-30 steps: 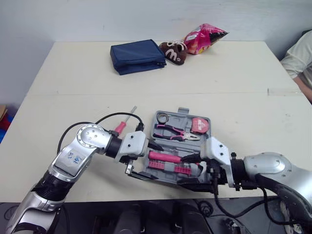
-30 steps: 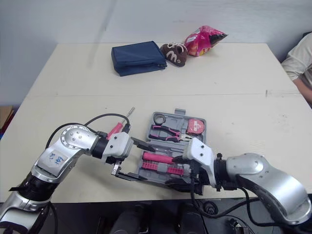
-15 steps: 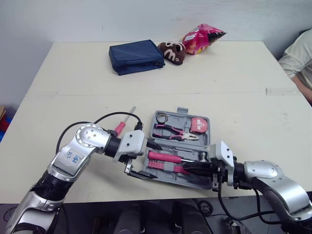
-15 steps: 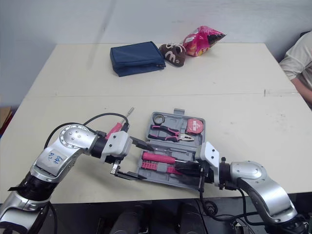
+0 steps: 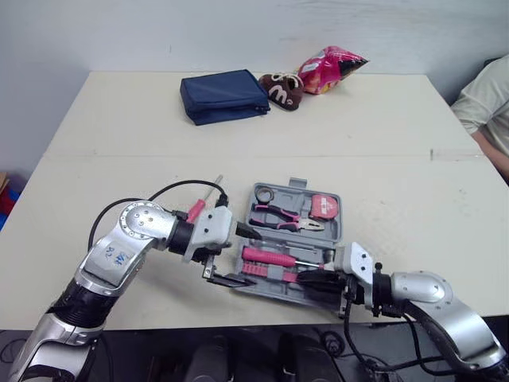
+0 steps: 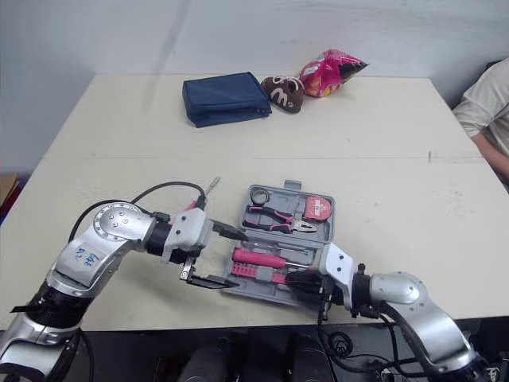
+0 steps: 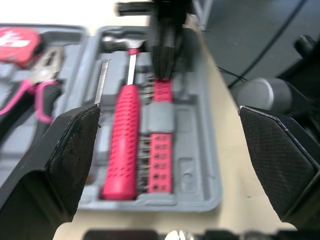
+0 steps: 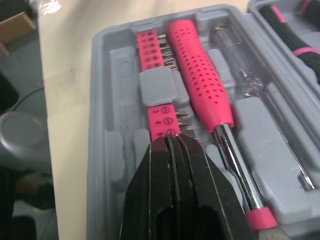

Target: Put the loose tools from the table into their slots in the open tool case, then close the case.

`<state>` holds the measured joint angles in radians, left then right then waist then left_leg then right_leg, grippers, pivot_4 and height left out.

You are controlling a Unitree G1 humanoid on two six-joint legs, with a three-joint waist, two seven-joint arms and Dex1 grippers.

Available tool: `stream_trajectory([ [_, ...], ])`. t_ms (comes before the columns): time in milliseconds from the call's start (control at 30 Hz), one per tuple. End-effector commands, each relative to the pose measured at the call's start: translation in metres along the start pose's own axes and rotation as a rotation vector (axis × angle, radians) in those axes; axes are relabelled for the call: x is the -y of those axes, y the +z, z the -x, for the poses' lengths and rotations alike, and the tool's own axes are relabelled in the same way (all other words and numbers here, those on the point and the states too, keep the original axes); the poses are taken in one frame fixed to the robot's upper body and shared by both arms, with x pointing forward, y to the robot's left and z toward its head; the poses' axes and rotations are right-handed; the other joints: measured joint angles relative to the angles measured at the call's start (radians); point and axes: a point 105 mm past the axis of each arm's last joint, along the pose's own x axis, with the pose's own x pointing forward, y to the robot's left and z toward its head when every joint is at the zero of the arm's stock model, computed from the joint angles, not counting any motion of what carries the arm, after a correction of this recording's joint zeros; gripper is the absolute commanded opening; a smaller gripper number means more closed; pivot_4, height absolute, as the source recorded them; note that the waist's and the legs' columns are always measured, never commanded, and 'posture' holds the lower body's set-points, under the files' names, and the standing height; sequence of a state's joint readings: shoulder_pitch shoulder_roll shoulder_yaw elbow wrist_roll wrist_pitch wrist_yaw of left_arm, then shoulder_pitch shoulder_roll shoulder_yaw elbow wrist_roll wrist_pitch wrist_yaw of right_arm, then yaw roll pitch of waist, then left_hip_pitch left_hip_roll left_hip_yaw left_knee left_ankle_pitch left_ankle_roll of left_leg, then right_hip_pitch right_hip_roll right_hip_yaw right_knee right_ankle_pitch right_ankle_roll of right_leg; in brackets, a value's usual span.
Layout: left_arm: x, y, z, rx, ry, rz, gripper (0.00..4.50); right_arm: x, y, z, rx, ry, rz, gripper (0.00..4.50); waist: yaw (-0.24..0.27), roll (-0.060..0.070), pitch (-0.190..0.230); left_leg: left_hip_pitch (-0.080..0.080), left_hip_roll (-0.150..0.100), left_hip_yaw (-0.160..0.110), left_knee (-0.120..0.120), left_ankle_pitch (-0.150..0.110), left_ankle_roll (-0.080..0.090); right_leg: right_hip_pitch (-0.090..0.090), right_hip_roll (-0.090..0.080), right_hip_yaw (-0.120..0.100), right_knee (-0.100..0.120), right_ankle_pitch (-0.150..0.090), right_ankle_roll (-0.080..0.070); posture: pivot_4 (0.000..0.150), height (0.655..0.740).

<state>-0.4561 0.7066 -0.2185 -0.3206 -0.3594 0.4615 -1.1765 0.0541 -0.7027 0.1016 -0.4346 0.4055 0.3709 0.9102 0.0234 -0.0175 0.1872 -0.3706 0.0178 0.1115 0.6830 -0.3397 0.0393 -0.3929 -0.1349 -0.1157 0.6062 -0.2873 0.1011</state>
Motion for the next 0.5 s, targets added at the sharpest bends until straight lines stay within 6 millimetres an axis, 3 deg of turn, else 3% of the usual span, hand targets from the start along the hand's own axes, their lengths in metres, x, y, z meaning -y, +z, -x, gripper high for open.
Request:
stream_trajectory([
  [33,-0.005,0.001,0.018,0.067,0.114,0.082,4.50,0.007,0.032,0.025,0.084,-0.047,0.049,0.08,-0.001,0.003,0.002,-0.001,0.000,0.000,0.000,0.000,0.000,-0.001,0.000,0.000,0.000,0.000,0.000,0.150,0.7338],
  [67,-0.007,0.000,0.026,0.088,0.163,0.123,4.50,0.008,0.037,0.033,0.090,-0.047,0.033,0.08,-0.002,0.005,0.003,-0.001,0.000,0.000,0.000,0.000,0.000,-0.001,-0.001,0.000,0.000,0.000,0.000,0.150,0.7338],
  [167,-0.011,-0.008,0.053,0.126,0.303,0.237,4.50,0.011,0.051,0.061,0.084,-0.023,-0.033,0.92,-0.002,0.006,0.003,-0.001,0.001,0.000,0.000,0.000,0.000,-0.001,0.000,-0.001,0.001,0.000,0.000,0.150,0.7338],
  [300,0.003,-0.033,0.108,0.102,0.565,0.408,4.50,0.036,0.062,0.112,0.033,-0.186,-0.009,2.82,-0.006,0.007,0.005,-0.001,0.001,-0.001,-0.001,0.000,0.000,-0.001,0.000,-0.001,0.000,-0.001,-0.001,0.150,0.7338],
  [400,0.022,-0.050,0.145,0.066,0.745,0.499,4.50,0.045,0.059,0.144,0.004,-0.282,-0.031,4.35,-0.002,0.007,0.005,-0.001,0.001,-0.001,-0.002,0.000,0.000,-0.001,0.000,-0.002,-0.001,-0.001,-0.002,0.150,0.7338],
  [500,0.045,-0.066,0.184,0.021,0.926,0.564,4.50,0.052,0.049,0.170,-0.034,-0.380,-0.042,4.44,0.004,0.008,0.005,0.000,0.002,-0.001,-0.002,-0.003,0.000,0.000,-0.001,-0.001,-0.002,-0.001,-0.003,0.150,0.7338],
])
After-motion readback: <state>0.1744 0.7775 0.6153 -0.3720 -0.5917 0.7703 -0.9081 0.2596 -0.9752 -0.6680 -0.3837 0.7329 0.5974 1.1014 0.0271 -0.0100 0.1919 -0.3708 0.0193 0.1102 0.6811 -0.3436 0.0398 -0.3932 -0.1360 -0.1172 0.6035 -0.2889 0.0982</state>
